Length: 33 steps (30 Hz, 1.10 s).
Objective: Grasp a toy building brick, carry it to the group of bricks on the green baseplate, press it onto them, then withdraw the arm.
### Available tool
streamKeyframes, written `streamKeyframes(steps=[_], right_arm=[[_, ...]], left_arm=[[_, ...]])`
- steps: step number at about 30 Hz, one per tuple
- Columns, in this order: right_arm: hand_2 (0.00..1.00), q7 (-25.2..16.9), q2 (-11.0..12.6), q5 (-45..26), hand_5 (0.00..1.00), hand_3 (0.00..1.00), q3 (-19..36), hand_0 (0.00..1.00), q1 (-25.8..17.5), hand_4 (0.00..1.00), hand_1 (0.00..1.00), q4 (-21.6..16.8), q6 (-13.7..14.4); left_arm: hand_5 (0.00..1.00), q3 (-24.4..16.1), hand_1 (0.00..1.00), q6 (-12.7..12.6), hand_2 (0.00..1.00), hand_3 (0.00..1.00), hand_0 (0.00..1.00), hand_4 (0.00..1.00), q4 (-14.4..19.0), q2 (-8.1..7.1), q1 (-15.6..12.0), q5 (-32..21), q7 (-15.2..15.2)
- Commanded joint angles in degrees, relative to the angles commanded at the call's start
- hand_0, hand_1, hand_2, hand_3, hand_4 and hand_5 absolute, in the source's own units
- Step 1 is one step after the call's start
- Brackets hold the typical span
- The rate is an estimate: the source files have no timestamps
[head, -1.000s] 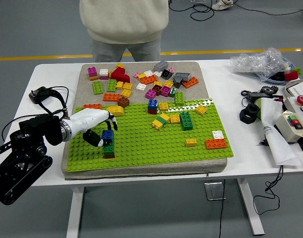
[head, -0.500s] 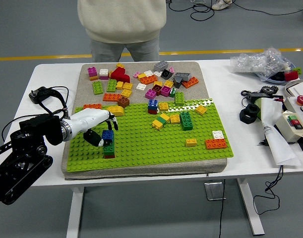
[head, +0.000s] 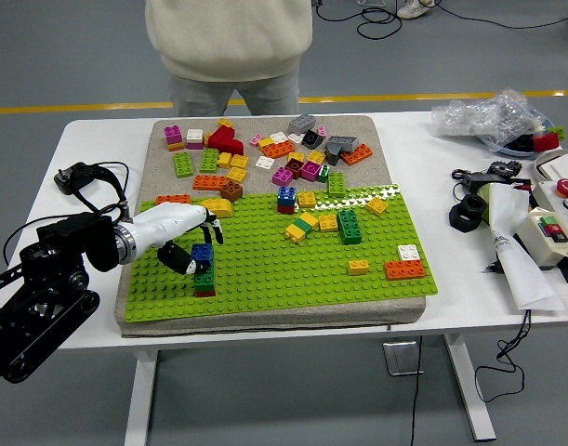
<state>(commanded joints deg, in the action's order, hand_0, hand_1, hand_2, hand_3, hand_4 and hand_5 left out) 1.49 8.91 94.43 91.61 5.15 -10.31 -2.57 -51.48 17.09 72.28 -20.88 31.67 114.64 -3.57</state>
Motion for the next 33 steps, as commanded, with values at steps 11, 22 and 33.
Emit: streamKeyframes(steps=[11, 22, 33], right_arm=[[0.739, 0.02, -0.03, 0.06, 0.764, 0.762, -0.01, 0.77, -0.07, 0.998, 0.688, 0.0, -0.03], [0.738, 0.0, 0.0, 0.07, 0.764, 0.761, 0.02, 0.77, -0.01, 0.998, 0.688, 0.0, -0.06], [0.737, -0.03, 0.07, 0.09, 0.764, 0.761, 0.07, 0.77, -0.04, 0.998, 0.688, 0.0, -0.09]], left_arm=[[0.103, 0.11, 0.773, -0.04, 0.591, 0.618, 0.879, 0.834, -0.14, 0.15, 0.12, -0.46, 0.12], [0.106, -0.03, 0.774, -0.36, 0.594, 0.618, 0.88, 0.833, -0.4, 0.3, 0.45, -0.57, 0.23], [0.124, -0.18, 0.778, -0.4, 0.604, 0.628, 0.885, 0.844, -0.72, 0.52, 0.62, -0.71, 0.31]])
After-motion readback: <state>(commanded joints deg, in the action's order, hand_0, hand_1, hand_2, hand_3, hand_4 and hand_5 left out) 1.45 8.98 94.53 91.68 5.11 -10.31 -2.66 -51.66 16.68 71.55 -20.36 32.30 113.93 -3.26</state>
